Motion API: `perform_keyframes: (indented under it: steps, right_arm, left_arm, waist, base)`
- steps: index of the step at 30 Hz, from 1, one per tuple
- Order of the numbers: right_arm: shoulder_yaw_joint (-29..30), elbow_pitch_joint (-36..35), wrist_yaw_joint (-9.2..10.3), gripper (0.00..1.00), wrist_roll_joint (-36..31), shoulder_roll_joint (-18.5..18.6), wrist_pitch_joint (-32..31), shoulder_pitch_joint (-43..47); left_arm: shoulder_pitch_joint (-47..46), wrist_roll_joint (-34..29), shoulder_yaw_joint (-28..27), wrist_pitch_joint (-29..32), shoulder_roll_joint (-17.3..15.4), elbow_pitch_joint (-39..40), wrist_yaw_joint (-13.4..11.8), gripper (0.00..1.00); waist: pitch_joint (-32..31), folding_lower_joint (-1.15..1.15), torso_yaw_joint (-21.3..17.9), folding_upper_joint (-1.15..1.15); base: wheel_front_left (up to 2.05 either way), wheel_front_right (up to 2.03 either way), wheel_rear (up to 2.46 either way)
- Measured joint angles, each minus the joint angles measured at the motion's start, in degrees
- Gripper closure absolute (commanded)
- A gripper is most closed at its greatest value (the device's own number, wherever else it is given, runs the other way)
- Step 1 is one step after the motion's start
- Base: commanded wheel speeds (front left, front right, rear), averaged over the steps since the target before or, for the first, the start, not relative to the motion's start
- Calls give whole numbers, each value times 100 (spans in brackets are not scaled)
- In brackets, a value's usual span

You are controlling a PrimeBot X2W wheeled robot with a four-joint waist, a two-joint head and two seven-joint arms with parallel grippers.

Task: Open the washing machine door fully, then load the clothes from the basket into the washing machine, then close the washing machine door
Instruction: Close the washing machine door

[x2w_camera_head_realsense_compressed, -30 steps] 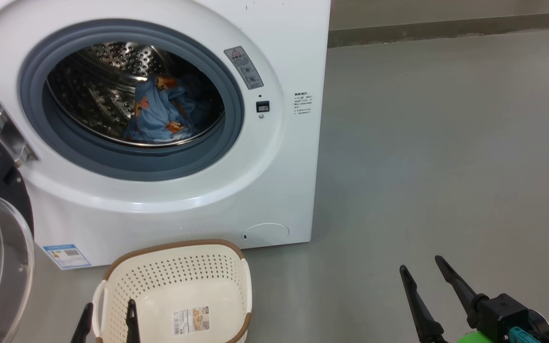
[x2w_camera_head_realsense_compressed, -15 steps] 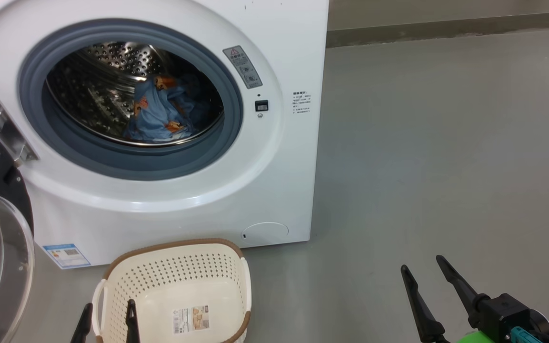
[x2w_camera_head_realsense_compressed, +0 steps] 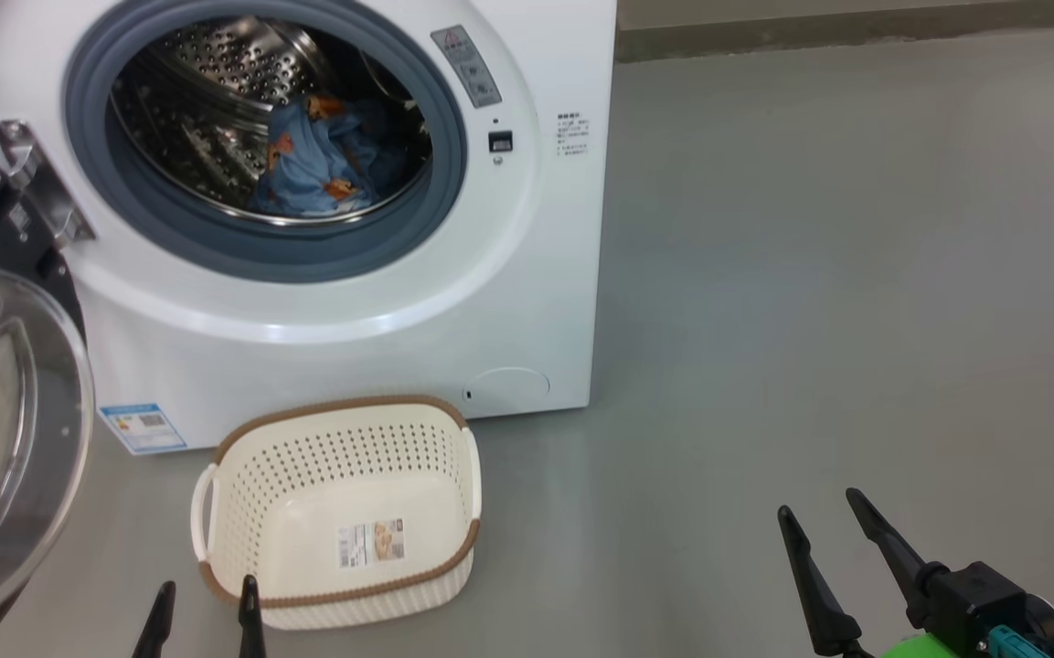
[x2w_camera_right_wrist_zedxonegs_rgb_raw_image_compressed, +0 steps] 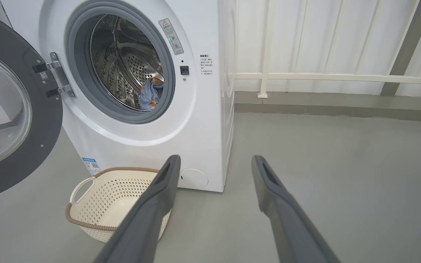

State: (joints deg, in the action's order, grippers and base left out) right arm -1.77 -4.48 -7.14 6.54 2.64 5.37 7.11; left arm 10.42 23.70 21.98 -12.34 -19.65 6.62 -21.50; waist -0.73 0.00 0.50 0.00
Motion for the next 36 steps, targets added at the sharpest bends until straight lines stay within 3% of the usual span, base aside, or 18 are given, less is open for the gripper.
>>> perform_keyframes:
  steps: [23, 36]
  right_arm:
    - [21, 0, 0, 0, 0, -1, 1, 2]
    - [38, -1, 0, 0, 0, -1, 1, 2]
  left_arm:
    - [-2, 1, 13, -10, -9, -21, -51, 0]
    - [-19, 2, 31, -9, -20, -20, -54, 0]
  waist:
    - [27, 0, -50, 0]
    - [48, 0, 116, 0]
  base:
    - [-27, 27, 0]
    - [0, 0, 0]
